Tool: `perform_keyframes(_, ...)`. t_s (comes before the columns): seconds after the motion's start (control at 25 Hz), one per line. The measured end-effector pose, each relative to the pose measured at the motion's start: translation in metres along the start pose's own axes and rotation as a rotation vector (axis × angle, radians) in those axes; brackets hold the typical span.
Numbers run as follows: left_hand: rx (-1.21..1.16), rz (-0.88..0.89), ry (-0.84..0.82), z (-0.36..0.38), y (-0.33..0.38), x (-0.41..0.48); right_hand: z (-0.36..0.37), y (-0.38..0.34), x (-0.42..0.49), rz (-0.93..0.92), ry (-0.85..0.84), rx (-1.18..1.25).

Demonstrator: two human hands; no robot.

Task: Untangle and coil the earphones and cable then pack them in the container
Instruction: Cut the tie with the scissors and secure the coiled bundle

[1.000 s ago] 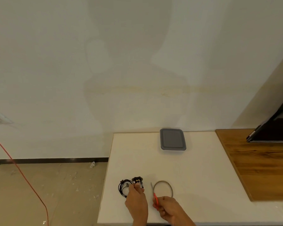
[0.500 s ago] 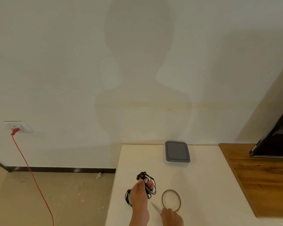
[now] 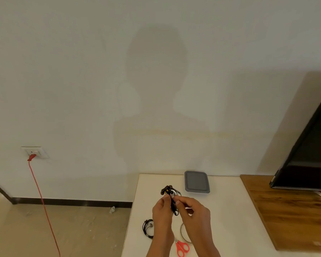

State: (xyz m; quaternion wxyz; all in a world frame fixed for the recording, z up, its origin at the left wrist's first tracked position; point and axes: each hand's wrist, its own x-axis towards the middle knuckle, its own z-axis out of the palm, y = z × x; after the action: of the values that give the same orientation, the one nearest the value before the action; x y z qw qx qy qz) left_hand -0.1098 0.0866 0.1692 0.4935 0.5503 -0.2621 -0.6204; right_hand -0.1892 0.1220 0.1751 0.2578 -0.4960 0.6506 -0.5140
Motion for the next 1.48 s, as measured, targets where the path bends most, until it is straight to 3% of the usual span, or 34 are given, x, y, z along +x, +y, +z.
perform_keyframes(0.16,-0.054,0.086,-0.013,0.004,0.020,-0.035,-0.010,-0.028,-0.012,-0.011,0.031,0.026)
perform_keyframes(0.48,-0.271,0.080,-0.064,-0.003,0.052,-0.103,-0.037,-0.078,-0.039,-0.066,0.069,0.109)
perform_keyframes(0.84,-0.271,0.133,-0.184,-0.019,0.060,-0.149,-0.069,-0.104,-0.059,-0.070,-0.116,0.080)
perform_keyframes(1.28,-0.068,0.017,-0.469,-0.050,0.059,-0.137,-0.086,-0.103,-0.068,0.106,-0.386,0.192)
perform_keyframes(1.48,-0.035,-0.008,-0.462,-0.053,0.063,-0.133,-0.088,-0.103,-0.069,0.172,-0.437,0.193)
